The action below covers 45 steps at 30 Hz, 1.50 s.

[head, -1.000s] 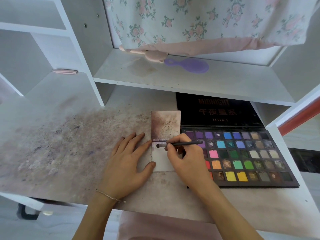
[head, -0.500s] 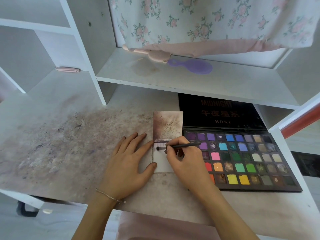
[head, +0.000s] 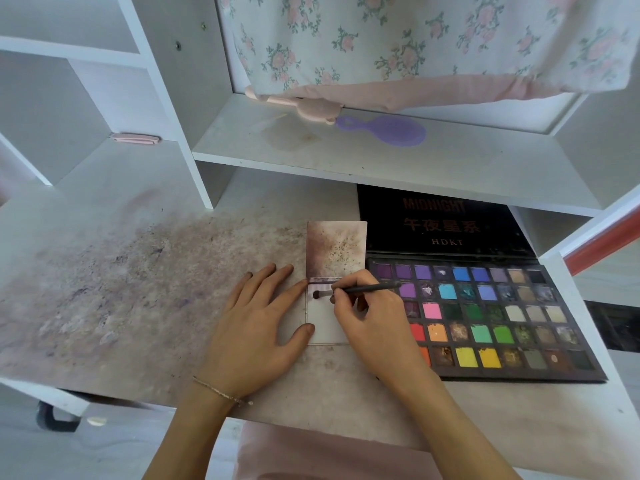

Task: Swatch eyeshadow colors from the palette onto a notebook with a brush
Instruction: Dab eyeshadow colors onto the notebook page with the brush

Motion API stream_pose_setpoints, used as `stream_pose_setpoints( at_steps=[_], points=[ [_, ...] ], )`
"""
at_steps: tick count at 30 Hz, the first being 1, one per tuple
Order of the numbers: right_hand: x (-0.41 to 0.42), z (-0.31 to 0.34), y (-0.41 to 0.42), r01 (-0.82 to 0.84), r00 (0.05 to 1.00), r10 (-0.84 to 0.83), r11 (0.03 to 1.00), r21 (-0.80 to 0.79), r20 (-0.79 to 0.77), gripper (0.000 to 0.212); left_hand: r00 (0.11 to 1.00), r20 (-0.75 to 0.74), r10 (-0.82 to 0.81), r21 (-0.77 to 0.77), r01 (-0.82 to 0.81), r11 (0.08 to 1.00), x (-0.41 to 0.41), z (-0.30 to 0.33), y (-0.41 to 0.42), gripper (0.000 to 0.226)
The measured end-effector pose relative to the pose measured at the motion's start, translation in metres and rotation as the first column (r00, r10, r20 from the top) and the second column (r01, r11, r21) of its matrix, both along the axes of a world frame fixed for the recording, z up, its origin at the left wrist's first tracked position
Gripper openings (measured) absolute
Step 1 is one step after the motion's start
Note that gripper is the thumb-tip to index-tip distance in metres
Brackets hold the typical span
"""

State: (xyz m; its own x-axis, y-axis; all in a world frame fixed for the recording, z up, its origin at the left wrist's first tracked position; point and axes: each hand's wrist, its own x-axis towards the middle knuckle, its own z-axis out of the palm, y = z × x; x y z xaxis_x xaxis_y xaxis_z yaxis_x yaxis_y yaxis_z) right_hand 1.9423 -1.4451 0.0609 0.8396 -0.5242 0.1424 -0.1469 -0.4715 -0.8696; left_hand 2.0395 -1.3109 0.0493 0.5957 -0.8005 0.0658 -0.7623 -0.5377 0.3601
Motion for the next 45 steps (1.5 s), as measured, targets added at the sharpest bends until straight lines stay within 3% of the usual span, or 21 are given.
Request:
stream_pose_setpoints(
  at_steps=[23, 33, 45],
  points=[
    [0.000, -0.001, 0.000, 0.007, 1.000, -0.007, 1.000, -0.026, -0.007, 0.030, 1.000, -0.007, 0.004, 0.001, -0.004, 1.000, -0.001, 0.001, 0.000, 0.073],
    [-0.005, 0.001, -0.002, 0.142, 0.967, -0.137, 0.990, -0.007, 0.214, 0.027, 1.000, 0.015, -0.001, 0.024, 0.001, 1.000, -0.001, 0.002, 0.000, 0.075],
    [-0.052, 0.004, -0.044, 0.400, 0.906, -0.391, 0.916, -0.024, 0.163, 0.028, 1.000, 0.000, -0.024, -0.010, 0.024, 1.000, 0.000, 0.000, 0.002, 0.077]
  ],
)
